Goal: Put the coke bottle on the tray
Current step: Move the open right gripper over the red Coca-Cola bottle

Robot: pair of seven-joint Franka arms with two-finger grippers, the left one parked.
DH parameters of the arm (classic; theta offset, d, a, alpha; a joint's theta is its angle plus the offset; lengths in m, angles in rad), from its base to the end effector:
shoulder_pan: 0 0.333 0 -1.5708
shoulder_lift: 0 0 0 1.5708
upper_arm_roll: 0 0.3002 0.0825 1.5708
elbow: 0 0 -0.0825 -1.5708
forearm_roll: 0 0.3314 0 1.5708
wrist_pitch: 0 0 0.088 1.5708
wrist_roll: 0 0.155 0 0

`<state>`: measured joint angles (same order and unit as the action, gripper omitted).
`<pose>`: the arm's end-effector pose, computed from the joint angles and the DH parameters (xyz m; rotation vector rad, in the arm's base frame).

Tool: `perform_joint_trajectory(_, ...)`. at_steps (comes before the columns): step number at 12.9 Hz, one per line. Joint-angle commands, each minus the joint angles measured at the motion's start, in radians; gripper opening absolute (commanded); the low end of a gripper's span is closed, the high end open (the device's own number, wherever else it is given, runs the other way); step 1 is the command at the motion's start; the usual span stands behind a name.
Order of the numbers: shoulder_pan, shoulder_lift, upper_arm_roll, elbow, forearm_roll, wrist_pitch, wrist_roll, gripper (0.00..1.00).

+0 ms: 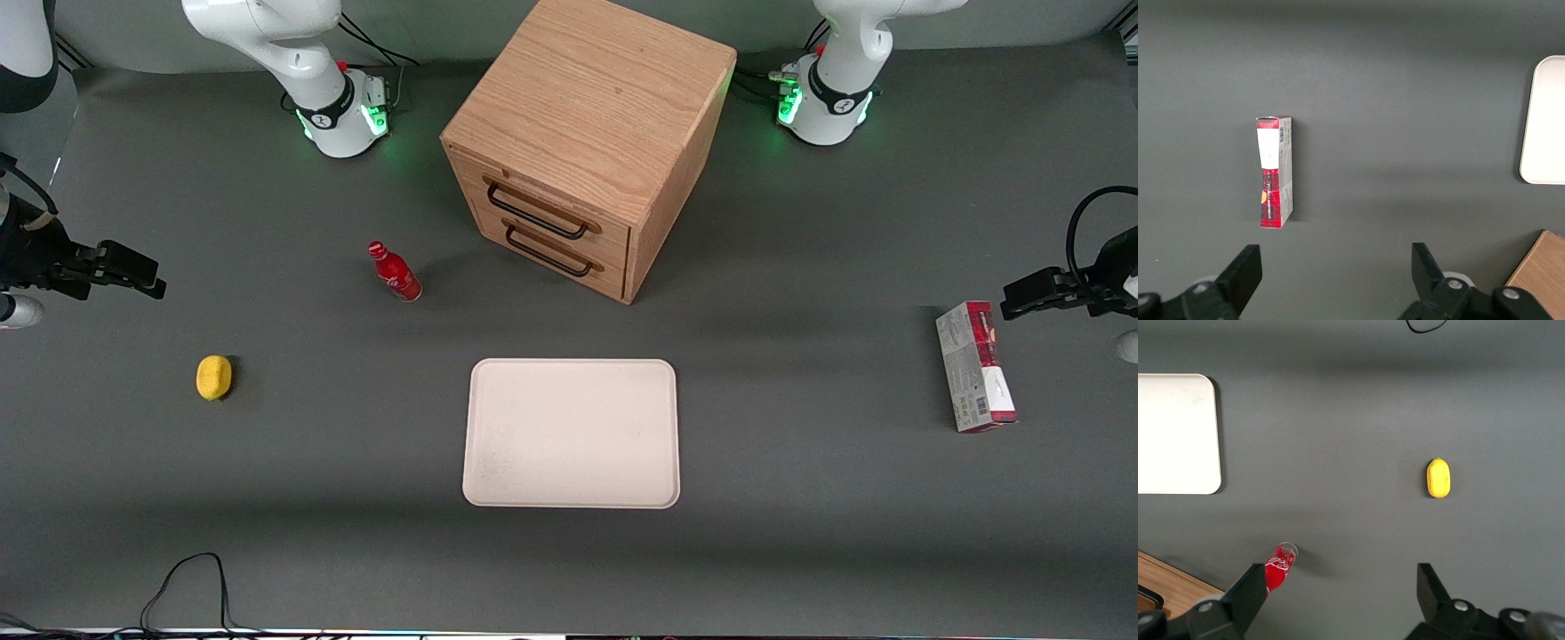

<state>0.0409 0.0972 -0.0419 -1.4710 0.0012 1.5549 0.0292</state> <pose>0.5283 0.0007 0.5510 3.1381 -0.0471 -0.0207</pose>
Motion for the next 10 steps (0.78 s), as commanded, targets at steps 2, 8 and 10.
perform_joint_trajectory(2,-0.003,0.006,0.008,0.017,0.019,-0.012,0.011,1.0)
perform_joint_trajectory(8,0.238,-0.095,0.011,-0.145,0.022,-0.026,0.222,1.0)
perform_joint_trajectory(10,0.311,-0.198,0.013,-0.314,0.022,0.071,0.28,1.0)
